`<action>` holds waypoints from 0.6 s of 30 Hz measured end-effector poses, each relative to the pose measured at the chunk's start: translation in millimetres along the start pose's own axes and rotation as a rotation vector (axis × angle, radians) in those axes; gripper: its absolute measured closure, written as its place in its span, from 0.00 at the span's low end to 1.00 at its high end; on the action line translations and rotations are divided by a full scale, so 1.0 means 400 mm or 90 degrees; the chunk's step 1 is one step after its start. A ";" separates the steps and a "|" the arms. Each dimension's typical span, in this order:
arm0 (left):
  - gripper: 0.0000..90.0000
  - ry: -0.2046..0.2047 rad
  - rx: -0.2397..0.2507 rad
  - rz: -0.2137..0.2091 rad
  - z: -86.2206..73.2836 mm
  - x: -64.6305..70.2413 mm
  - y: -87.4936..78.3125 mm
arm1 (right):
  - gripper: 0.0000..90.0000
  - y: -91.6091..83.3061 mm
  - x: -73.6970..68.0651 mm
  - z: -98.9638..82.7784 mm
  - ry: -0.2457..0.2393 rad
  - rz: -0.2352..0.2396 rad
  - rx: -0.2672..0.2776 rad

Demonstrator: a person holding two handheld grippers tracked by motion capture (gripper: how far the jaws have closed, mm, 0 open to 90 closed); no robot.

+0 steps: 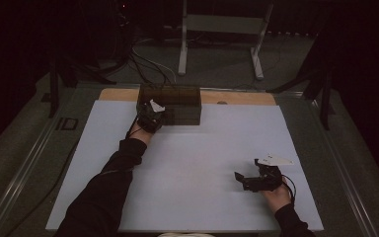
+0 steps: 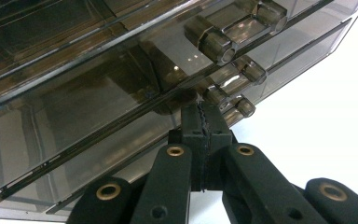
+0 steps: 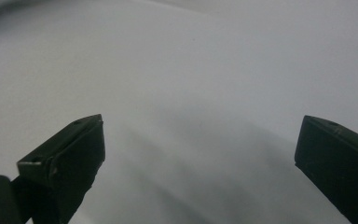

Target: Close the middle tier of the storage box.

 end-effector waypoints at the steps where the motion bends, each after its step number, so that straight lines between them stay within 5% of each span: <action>1: 1.00 0.000 0.000 0.000 0.000 0.000 0.000 | 0.02 0.000 0.000 0.000 0.000 0.000 0.000; 11: 1.00 0.009 -0.004 0.002 0.002 0.007 -0.016 | 0.02 0.000 0.000 0.000 0.000 0.000 0.000; 18: 0.93 -0.003 -0.001 -0.023 -0.005 0.009 -0.047 | 0.02 -0.003 0.000 0.002 0.002 0.001 0.002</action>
Point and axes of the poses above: each handheld gripper's, and its own axes: y roughly forward along the jaws, z roughly out of its top, x roughly to its right, the point moved 1 cm from there along y, roughly forward along the jaws, and after that the axes turned 14 degrees about y, right-handed, at the moved point
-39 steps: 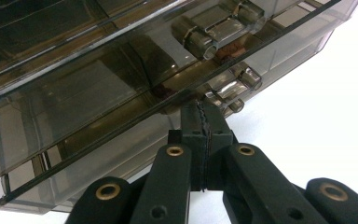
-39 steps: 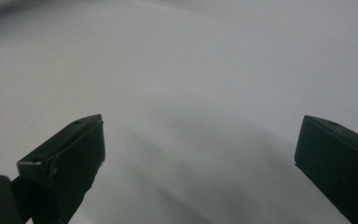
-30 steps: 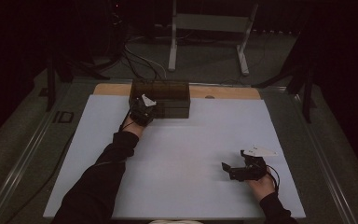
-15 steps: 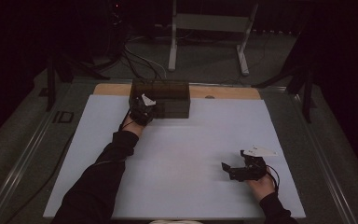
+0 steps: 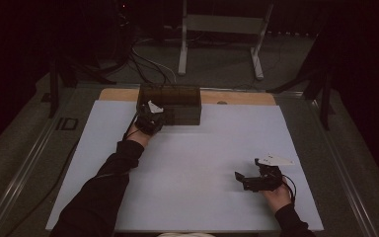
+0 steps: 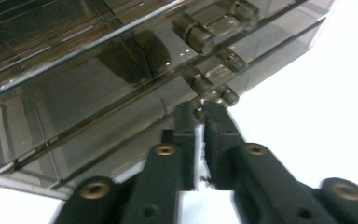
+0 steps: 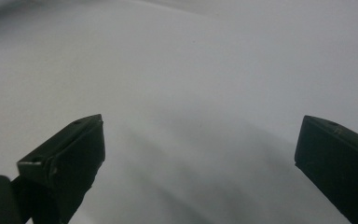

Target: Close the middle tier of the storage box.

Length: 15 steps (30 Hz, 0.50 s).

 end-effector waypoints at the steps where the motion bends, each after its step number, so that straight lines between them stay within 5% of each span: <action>1: 0.90 -0.004 0.000 -0.008 0.000 0.001 -0.004 | 0.02 0.001 0.000 0.000 -0.001 0.001 0.000; 6: 0.67 -0.006 0.000 -0.020 0.002 0.012 -0.022 | 0.02 0.001 -0.003 0.000 -0.004 0.000 0.000; 15: 0.48 -0.012 -0.002 -0.039 -0.003 0.022 -0.036 | 0.02 0.002 -0.003 0.000 -0.004 -0.001 0.000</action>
Point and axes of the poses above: each handheld gripper's, and its own axes: y roughly forward along the jaws, z roughly out of its top, x roughly to its right, the point moved 1 cm from there along y, roughly forward along the jaws, and after that the axes turned 14 degrees about y, right-handed, at the moved point
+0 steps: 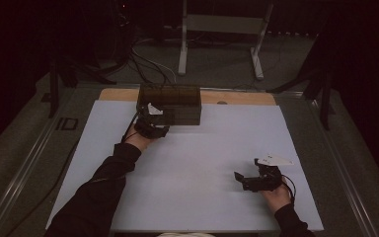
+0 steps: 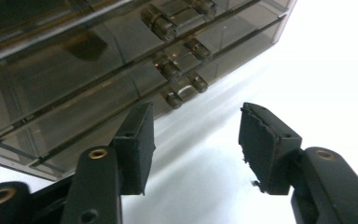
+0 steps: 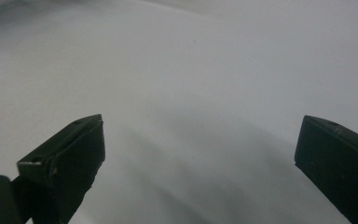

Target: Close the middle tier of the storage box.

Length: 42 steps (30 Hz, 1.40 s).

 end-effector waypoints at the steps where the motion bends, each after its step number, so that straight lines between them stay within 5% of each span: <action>1: 0.44 0.001 0.000 -0.001 0.000 0.001 -0.001 | 0.02 0.000 0.000 0.000 0.001 0.000 0.000; 6: 0.21 0.006 -0.019 0.007 0.003 0.006 -0.005 | 0.02 0.000 0.006 -0.002 0.004 0.000 0.000; 10: 0.05 0.006 -0.022 -0.029 0.007 0.003 -0.010 | 0.02 0.001 0.008 -0.001 0.005 0.005 0.002; 17: 0.01 0.024 0.008 -0.076 0.014 0.018 -0.029 | 0.02 0.004 0.005 -0.001 -0.001 0.009 -0.001; 25: 0.01 0.064 0.057 -0.202 0.023 0.024 -0.051 | 0.02 -0.001 0.002 0.001 -0.005 0.008 0.001; 32: 0.01 0.088 0.075 -0.194 0.015 0.020 -0.096 | 0.02 -0.003 -0.010 0.005 -0.012 0.010 0.005; 42: 0.01 0.078 0.076 -0.184 -0.041 0.007 -0.153 | 0.02 0.000 -0.013 0.004 -0.015 0.011 0.004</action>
Point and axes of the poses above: each handheld gripper's, and its own axes: y roughly forward along the jaws, z roughly out of its top, x roughly to its right, the point moved 1 cm from there along y, roughly forward along the jaws, and after that the axes turned 14 degrees about y, right-handed, at the moved point
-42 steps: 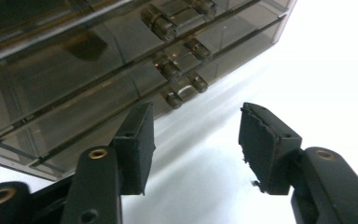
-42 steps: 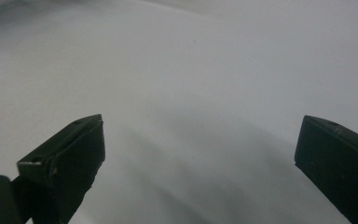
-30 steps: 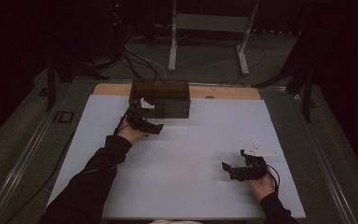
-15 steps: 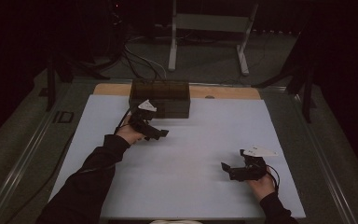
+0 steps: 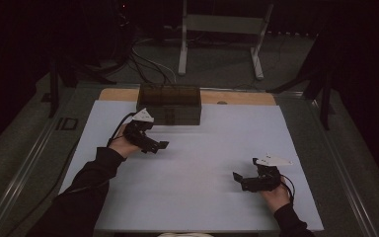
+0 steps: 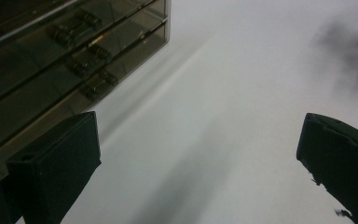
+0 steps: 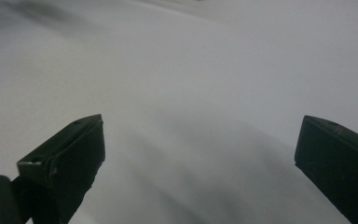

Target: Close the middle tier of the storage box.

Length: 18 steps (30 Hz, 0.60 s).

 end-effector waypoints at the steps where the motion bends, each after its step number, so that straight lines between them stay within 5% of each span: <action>1: 0.01 -0.003 -0.001 0.000 -0.006 0.000 -0.005 | 0.02 0.000 0.000 0.000 0.000 0.000 0.000; 18: 0.01 -0.019 -0.009 0.022 -0.119 0.040 -0.077 | 0.02 0.003 -0.003 -0.002 0.002 0.002 -0.005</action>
Point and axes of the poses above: each handheld gripper's, and its own axes: y roughly forward along the jaws, z roughly out of its top, x roughly to its right, the point moved 1 cm from there along y, roughly forward along the jaws, and after that the axes turned 14 degrees about y, right-handed, at the moved point
